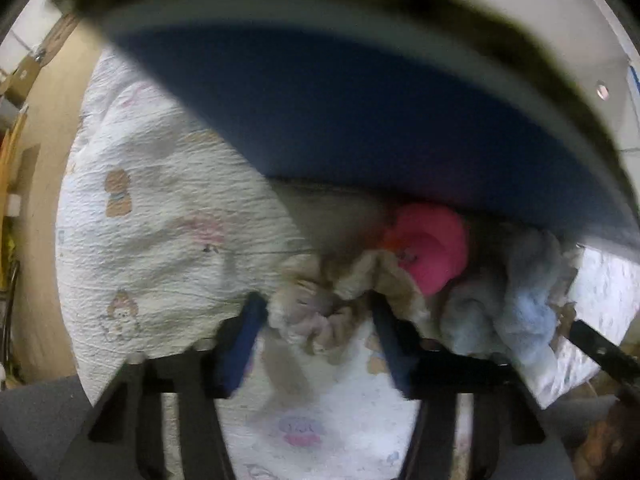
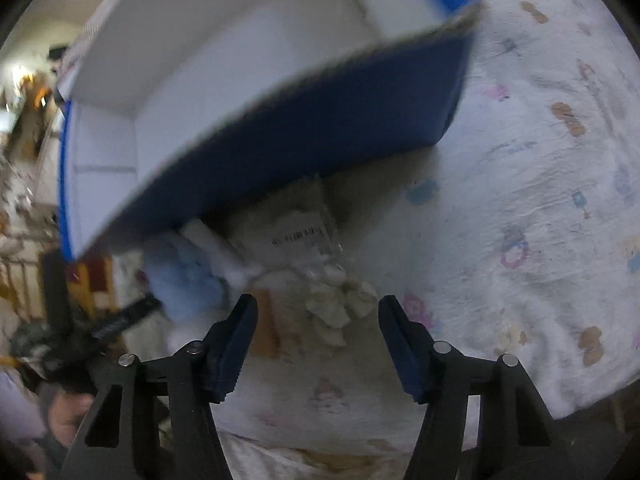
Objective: Organize soft objects
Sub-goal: 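Grasp the pink lace scrunchie with the left tool while the right tool grasps the cream scrunchie, then carry both scrunchies over the box with both tools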
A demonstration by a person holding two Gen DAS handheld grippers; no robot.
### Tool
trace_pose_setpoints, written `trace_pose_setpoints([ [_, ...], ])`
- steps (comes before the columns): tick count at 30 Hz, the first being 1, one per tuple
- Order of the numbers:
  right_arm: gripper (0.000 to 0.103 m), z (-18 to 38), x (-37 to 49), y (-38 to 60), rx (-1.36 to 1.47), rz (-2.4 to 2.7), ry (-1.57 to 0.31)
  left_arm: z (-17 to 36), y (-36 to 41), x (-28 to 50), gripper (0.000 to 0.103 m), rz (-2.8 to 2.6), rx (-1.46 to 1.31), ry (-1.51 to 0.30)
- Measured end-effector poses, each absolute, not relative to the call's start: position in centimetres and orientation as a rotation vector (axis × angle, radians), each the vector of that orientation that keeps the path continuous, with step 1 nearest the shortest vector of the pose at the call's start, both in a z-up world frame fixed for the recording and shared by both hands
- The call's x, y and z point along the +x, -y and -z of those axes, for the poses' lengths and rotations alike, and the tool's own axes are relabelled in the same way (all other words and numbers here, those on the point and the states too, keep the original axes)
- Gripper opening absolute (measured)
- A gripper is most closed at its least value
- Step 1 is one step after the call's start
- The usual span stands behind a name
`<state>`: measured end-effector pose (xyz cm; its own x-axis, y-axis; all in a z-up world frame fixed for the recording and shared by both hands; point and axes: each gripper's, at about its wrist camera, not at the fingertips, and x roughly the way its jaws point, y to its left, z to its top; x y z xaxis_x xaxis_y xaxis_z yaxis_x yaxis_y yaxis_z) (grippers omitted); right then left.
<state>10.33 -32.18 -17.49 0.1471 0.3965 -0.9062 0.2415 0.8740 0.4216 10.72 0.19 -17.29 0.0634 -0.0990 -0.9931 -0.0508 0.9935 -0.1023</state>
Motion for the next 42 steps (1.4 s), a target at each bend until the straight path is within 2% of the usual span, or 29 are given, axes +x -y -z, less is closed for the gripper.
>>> trace_pose_setpoints([
  [2, 0.058, 18.0, 10.6, 31.1, 0.496, -0.136, -1.464, 17.1, 0.0, 10.7, 0.017, 0.063, -0.119, -1.509],
  [3, 0.053, 18.2, 10.7, 30.6, 0.474, -0.143, -1.473, 17.2, 0.2, 10.7, 0.013, 0.077, -0.124, -1.506],
  [5, 0.039, 18.3, 10.8, 29.8, 0.415, -0.140, -1.479, 17.1, 0.1, 10.6, 0.009, 0.107, -0.144, -1.506],
  [7, 0.019, 18.3, 10.8, 29.4, 0.386, -0.142, -1.482, 17.0, -0.5, 10.4, 0.008, 0.128, -0.177, -1.506],
  [10, 0.013, 18.0, 10.4, 29.2, 0.427, -0.177, -1.472, 16.7, -1.8, 9.8, 0.007, 0.135, -0.212, -1.497],
  [19, 0.013, 14.1, 7.5, 30.3, 0.462, -0.244, -1.333, 15.4, -5.3, 7.0, 0.007, 0.088, -0.200, -1.438],
  [26, 0.013, 11.0, 6.4, 31.9, 0.474, -0.270, -1.209, 12.3, -7.5, 6.2, 0.007, -0.036, -0.197, -1.370],
  [34, 0.013, 7.3, 5.5, 31.8, 0.441, -0.309, -1.041, 8.1, -7.2, 4.3, 0.007, -0.101, -0.124, -1.179],
  [42, 0.013, 4.1, 5.1, 32.2, 0.437, -0.293, -0.875, 3.4, -2.5, 4.9, 0.007, -0.157, -0.056, -0.947],
])
